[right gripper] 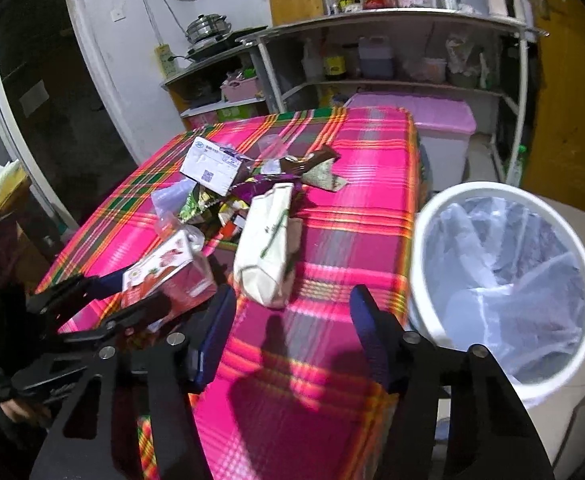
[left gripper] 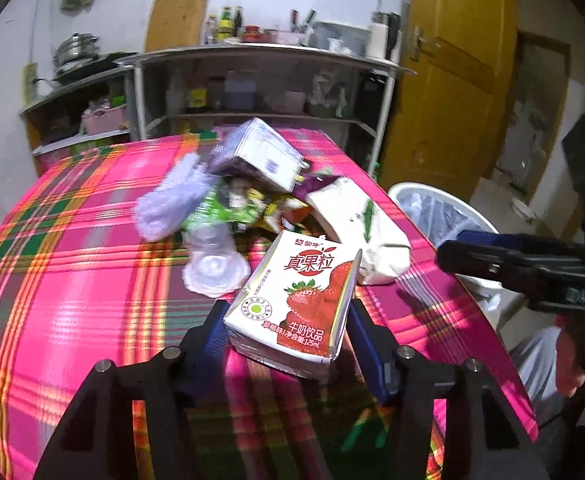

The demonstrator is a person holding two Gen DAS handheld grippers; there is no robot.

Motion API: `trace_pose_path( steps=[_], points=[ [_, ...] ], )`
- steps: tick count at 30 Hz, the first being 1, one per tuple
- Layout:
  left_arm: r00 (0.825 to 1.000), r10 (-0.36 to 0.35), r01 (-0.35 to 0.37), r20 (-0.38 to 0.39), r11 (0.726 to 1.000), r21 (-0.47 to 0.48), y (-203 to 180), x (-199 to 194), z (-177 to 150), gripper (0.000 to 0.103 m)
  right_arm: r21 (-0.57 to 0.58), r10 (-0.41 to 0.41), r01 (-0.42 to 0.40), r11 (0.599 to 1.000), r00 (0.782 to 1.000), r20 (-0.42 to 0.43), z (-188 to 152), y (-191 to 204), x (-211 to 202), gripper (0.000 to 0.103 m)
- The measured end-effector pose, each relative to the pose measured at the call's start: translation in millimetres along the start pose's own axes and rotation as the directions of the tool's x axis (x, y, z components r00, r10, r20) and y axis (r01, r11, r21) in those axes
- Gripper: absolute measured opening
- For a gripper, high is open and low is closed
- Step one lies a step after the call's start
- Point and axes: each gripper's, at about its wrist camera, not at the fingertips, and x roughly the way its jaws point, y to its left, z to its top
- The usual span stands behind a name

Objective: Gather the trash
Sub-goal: 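Grasp the white paper bag with the right gripper while the left gripper lifts the carton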

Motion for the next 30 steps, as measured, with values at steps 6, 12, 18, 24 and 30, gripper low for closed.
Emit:
trace_pose_path(
  steps=[6, 12, 18, 24, 30],
  points=[
    [0.999, 0.046, -0.045, 0.024, 0.997, -0.059, 19, -14, -1, 0.059, 0.012, 0.063, -0.063, 0.998, 0.996, -0.062, 17, 5, 33, 0.045],
    [0.999, 0.049, -0.047, 0.022, 0.997, -0.068, 24, -16, -2, 0.059, 0.02, 0.099, -0.098, 0.995, 0.992, -0.075, 20, 7, 39, 0.021],
    [0.999, 0.045, -0.044, 0.019, 0.997, -0.064, 17, -13, 0, 0.059, 0.014, 0.097, -0.096, 0.995, 0.994, -0.055, 15, 7, 29, 0.014],
    [0.999, 0.04, -0.039, 0.023, 0.998, -0.054, 6, -15, 4, 0.059, 0.032, 0.108, -0.107, 0.994, 0.994, -0.024, 7, -2, 9, 0.014],
    [0.999, 0.015, -0.014, 0.032, 1.0, -0.021, -18, -13, 17, 0.059, 0.099, 0.071, -0.072, 0.993, 0.997, 0.014, -3, -32, -16, 0.014]
  ],
)
